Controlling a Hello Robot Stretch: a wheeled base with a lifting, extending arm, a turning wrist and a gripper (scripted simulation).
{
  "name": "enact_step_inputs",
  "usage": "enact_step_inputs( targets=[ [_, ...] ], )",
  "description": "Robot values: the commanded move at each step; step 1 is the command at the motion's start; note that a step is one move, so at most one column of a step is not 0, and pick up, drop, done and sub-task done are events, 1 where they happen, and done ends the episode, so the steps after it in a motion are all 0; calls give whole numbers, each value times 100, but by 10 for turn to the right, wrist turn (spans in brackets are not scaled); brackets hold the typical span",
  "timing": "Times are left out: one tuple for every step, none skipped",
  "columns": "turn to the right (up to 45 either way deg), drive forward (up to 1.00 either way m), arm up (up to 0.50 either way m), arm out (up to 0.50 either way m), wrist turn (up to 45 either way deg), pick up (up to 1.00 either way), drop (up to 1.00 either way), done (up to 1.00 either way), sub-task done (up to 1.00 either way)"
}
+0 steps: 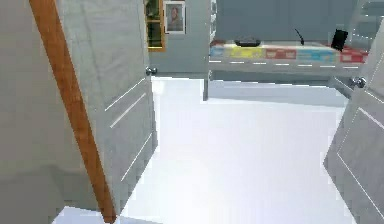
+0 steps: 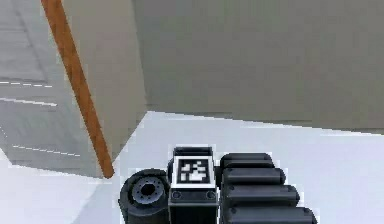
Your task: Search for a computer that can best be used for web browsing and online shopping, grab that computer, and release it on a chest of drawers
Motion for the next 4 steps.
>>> enact_step_inputs(
  targets=[
    [-450,0,0,0,0,0,0,0,0],
    [-450,0,0,0,0,0,0,0,0],
    [-450,0,0,0,0,0,0,0,0],
    [-330,0,0,0,0,0,0,0,0]
  ],
)
